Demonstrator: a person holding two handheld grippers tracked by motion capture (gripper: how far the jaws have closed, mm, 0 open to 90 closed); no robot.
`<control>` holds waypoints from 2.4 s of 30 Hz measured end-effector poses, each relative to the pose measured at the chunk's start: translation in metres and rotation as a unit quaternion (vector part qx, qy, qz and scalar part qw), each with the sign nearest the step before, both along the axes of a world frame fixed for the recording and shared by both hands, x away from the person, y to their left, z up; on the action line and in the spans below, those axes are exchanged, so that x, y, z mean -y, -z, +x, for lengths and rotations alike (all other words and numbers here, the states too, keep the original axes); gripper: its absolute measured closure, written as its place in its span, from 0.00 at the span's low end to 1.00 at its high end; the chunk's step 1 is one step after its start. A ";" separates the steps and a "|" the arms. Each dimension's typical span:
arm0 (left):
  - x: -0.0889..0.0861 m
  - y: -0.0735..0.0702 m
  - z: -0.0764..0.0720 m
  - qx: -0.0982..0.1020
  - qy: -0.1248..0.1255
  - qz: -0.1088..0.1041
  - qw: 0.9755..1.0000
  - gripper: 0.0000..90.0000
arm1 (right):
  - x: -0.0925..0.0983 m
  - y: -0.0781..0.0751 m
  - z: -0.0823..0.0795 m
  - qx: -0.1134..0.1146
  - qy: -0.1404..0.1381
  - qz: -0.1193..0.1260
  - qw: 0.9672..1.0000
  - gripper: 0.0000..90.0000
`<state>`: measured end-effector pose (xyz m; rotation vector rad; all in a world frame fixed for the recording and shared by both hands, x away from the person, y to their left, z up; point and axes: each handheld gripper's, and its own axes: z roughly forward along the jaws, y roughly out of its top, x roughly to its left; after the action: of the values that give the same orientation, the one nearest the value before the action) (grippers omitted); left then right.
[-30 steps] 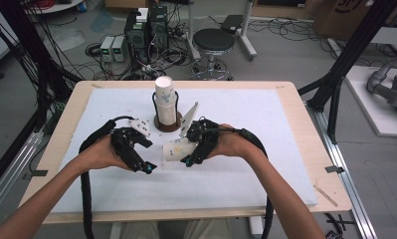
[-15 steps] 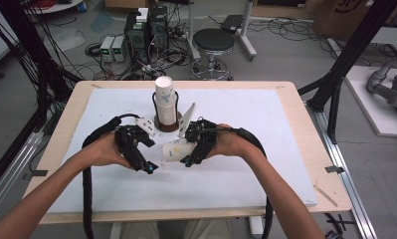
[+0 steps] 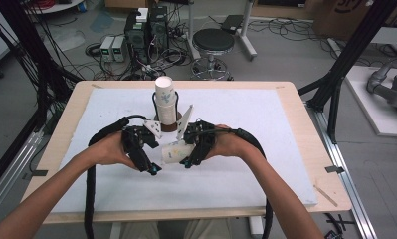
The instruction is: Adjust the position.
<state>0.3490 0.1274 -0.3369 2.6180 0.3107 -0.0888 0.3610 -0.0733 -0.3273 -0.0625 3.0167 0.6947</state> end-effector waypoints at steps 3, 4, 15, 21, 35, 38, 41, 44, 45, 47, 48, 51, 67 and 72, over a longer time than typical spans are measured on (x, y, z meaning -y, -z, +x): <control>0.005 0.000 0.001 0.000 0.006 -0.003 1.000 0.12 | -0.002 0.001 0.000 -0.002 -0.004 0.002 1.000 0.33; 0.005 0.000 0.001 0.000 0.006 -0.003 1.000 0.12 | -0.002 0.001 -0.001 -0.003 -0.005 0.002 1.000 0.33; 0.020 0.002 0.002 -0.004 0.021 -0.006 1.000 0.13 | -0.002 -0.001 -0.002 -0.004 -0.009 0.006 1.000 0.33; 0.025 0.001 0.002 -0.001 0.031 0.005 0.999 0.16 | -0.002 0.000 -0.003 -0.006 -0.012 0.004 1.000 0.33; 0.030 0.000 0.001 -0.003 0.043 -0.005 0.999 0.25 | -0.005 0.002 -0.004 -0.009 -0.018 0.002 1.000 0.33; 0.029 0.001 0.001 -0.006 0.041 -0.008 0.999 0.30 | -0.005 0.002 -0.004 -0.007 -0.017 0.002 1.000 0.33; 0.028 0.001 0.002 -0.007 0.045 -0.012 0.999 0.34 | -0.006 0.002 -0.004 -0.006 -0.018 0.007 1.000 0.33; 0.025 0.002 0.004 -0.008 0.049 -0.012 0.999 0.40 | -0.007 0.003 -0.005 -0.010 -0.020 0.006 1.000 0.33; 0.025 0.002 0.003 -0.004 0.049 -0.011 0.999 0.40 | -0.007 0.003 -0.005 -0.008 -0.021 0.006 1.000 0.33; 0.026 0.002 0.003 -0.003 0.049 -0.007 0.999 0.41 | -0.008 0.003 -0.005 -0.008 -0.019 0.004 1.000 0.33; 0.026 0.002 0.003 -0.002 0.048 -0.006 0.999 0.41 | -0.008 0.004 -0.005 -0.006 -0.022 0.005 1.000 0.33; 0.025 0.002 0.002 -0.002 0.047 -0.007 0.999 0.41 | -0.009 0.004 -0.005 -0.006 -0.022 0.006 1.000 0.33; 0.024 0.002 0.002 0.000 0.039 0.000 0.999 0.41 | -0.008 0.001 -0.004 -0.010 -0.022 0.035 0.999 0.17; 0.024 0.003 0.001 0.002 0.036 -0.001 0.999 0.41 | -0.007 0.000 -0.004 -0.009 -0.020 0.041 0.999 0.17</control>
<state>0.3503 0.1033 -0.3394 2.6267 0.2139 -0.1095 0.3570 -0.0662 -0.3271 -0.1133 3.0072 0.8259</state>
